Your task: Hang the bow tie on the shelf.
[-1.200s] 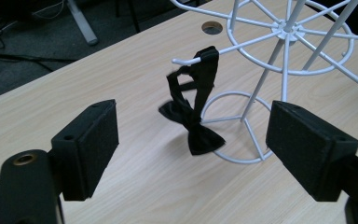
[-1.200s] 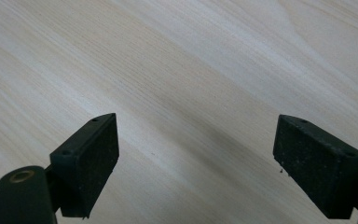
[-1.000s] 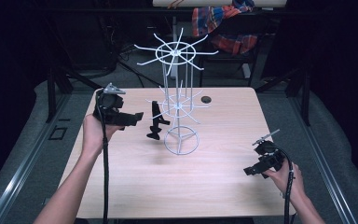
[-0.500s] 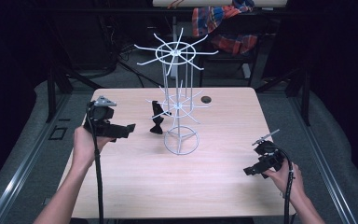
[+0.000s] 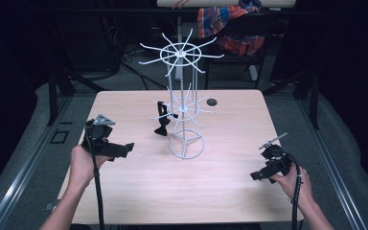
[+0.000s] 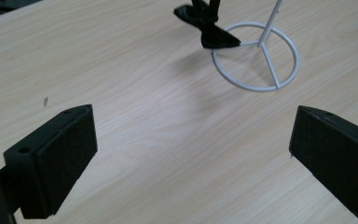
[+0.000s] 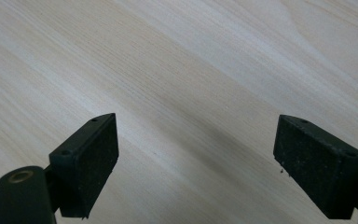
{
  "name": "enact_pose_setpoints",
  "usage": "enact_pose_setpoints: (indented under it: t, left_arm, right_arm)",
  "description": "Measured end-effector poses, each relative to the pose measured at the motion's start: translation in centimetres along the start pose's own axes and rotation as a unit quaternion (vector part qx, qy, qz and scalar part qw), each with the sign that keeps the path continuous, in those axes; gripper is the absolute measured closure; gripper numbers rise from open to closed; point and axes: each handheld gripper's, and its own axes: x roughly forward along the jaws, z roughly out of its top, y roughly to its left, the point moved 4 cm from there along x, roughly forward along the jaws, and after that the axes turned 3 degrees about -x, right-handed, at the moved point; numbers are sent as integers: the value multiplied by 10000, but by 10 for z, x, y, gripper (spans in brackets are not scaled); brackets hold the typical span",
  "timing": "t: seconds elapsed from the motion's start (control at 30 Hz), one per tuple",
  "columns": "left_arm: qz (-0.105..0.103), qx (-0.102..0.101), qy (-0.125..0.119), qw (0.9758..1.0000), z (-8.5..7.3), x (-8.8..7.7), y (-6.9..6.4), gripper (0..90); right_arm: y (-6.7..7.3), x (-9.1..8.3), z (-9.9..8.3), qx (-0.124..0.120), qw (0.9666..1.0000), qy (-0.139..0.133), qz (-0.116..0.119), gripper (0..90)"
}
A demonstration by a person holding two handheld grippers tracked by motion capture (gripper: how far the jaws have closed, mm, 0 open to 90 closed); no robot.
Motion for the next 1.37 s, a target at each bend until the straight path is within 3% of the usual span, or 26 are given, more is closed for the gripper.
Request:
enact_pose_setpoints:
  t: [0.5,0.7,1.03,1.1,1.37]
  left_arm:
    - [-51,-6,455,9989,-34,14,-2,2]
    - [-81,-91,632,9979,-48,22,-1,1]
    - [-211,-382,664,9968,-64,31,6,1]
    - [-332,-476,775,9953,-71,36,7,1]
    - [-353,-492,859,9945,-74,42,8,1]
  right_arm:
    - [0,-1,0,-40,10000,45,-39,135]
    - [0,0,0,-20,10000,11,-29,135]
    - [-1,0,-1,-62,9999,63,-47,135]
    - [-1,0,-1,-72,9999,57,-56,136]
    - [-1,0,0,-86,9999,84,-38,137]
